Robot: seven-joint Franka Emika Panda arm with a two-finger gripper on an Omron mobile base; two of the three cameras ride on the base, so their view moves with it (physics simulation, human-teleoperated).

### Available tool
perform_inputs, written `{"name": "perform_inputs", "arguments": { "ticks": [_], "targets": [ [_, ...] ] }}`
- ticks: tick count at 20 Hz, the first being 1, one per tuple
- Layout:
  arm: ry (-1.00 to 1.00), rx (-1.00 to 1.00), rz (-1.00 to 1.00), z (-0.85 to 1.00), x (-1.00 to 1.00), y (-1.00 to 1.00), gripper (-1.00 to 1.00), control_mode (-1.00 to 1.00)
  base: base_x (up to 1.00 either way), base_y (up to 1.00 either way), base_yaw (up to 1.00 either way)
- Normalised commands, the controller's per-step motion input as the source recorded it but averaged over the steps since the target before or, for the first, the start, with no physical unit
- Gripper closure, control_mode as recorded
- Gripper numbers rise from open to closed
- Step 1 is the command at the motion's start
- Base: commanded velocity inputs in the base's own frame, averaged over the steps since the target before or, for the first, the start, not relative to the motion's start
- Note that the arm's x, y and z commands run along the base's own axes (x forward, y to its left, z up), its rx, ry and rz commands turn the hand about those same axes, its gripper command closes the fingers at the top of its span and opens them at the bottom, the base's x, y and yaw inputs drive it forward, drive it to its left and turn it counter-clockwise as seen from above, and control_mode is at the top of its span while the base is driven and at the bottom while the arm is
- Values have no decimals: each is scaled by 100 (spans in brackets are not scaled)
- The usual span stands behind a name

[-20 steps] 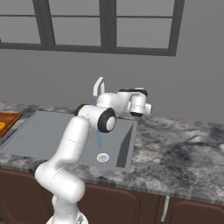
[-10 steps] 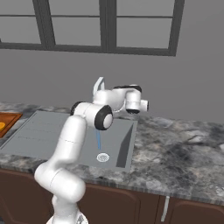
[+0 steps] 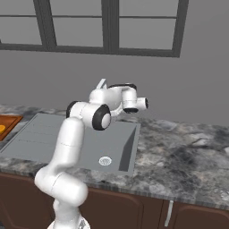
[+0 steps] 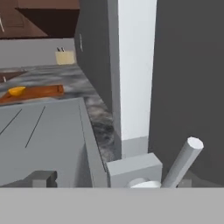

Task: Pick the orange from the sink and place it on the cutting board to airdry. Then turn off the sink faucet.

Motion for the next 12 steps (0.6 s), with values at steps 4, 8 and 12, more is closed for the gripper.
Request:
{"name": "perform_inputs", "arguments": {
  "ticks": [4,8,12],
  "targets": [
    [-13,-22,9,21,35,100,-100,-100,0,0,0],
    [-9,-22,9,16,31,100,-100,-100,0,0,0],
    [-8,-20,11,19,33,100,-100,-100,0,0,0]
  ]
}}
